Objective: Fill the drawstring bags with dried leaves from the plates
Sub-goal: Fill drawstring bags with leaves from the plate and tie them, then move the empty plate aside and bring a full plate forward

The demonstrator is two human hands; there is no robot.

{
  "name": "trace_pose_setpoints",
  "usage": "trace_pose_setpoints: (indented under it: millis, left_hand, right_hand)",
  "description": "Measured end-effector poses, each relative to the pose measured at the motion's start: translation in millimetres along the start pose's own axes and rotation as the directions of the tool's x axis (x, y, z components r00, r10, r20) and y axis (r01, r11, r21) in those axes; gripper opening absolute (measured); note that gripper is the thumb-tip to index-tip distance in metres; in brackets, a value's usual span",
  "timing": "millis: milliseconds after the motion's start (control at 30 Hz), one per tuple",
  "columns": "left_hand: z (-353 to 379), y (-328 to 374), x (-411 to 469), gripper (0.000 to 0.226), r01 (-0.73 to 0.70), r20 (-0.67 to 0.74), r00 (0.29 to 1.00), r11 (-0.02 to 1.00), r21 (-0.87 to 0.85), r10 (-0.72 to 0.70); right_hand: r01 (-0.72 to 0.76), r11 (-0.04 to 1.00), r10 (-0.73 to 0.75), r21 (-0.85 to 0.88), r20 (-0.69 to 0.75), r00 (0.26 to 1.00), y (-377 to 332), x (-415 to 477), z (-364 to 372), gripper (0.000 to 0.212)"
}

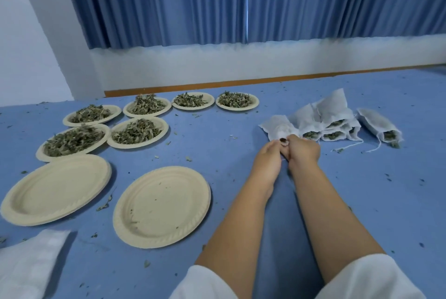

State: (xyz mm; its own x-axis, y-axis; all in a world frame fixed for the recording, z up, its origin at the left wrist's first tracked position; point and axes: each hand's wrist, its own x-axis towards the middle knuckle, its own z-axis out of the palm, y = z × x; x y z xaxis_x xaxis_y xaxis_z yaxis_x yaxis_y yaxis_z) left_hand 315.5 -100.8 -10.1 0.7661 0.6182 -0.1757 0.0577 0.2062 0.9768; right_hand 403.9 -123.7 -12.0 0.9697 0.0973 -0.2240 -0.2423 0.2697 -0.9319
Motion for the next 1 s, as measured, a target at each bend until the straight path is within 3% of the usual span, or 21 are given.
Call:
trace_pose_setpoints:
  millis: [100, 167, 267, 367, 433, 500, 533, 700, 800, 933, 1000]
  left_hand:
    - [5, -2, 6, 0.050, 0.029, -0.018, 0.999, 0.999, -0.034, -0.030]
    - [4, -4, 10, 0.046, 0.046, -0.044, 0.998, 0.995, -0.083, -0.050]
    - [3, -6, 15, 0.037, 0.072, -0.059, 0.995, 0.985, -0.160, -0.082]
    - [2, -6, 17, 0.028, 0.089, -0.052, 0.994, 0.978, -0.191, -0.100]
    - [1, -8, 18, 0.028, 0.078, -0.050, 0.995, 0.976, -0.204, -0.090]
    - [1, -9, 17, 0.030, 0.066, -0.045, 0.996, 0.972, -0.224, -0.078]
    - [1, -9, 16, 0.031, 0.061, -0.039, 0.997, 0.971, -0.229, -0.072]
    - [-4, 1, 7, 0.036, 0.028, -0.063, 0.997, 0.988, -0.149, -0.038]
    - [-15, 9, -2, 0.039, -0.016, -0.099, 0.995, 0.998, -0.062, 0.010]
    - [-42, 20, -13, 0.023, -0.089, -0.152, 0.984, 0.996, 0.011, 0.089]
    - [-61, 23, -20, 0.027, -0.102, -0.175, 0.978, 0.992, 0.073, 0.114]
  right_hand:
    - [0.005, 1.000, -0.004, 0.025, -0.029, 1.000, 3, 19, 1, 0.011]
    - [0.028, 1.000, -0.028, -0.015, -0.022, 0.999, 7, 29, 4, 0.017]
    - [0.085, 0.984, -0.089, -0.158, -0.018, 0.996, 11, 36, 7, 0.027]
    - [0.207, 0.903, -0.229, -0.376, -0.015, 0.973, 12, 31, 11, 0.032]
    - [0.262, 0.845, -0.294, -0.467, 0.005, 0.956, 14, 29, 12, 0.023]
    - [0.272, 0.837, -0.304, -0.474, 0.009, 0.953, 16, 26, 12, 0.007]
    - [0.274, 0.840, -0.311, -0.469, -0.001, 0.951, 16, 24, 12, 0.009]
    - [0.245, 0.837, -0.313, -0.490, -0.060, 0.948, 15, 5, 13, 0.042]
    - [0.318, 0.787, -0.385, -0.528, -0.019, 0.923, 15, -14, 17, 0.058]
    - [0.460, 0.733, -0.472, -0.501, 0.113, 0.874, 18, -49, 31, 0.051]
    - [0.541, 0.689, -0.506, -0.482, 0.214, 0.836, 23, -68, 38, 0.045]
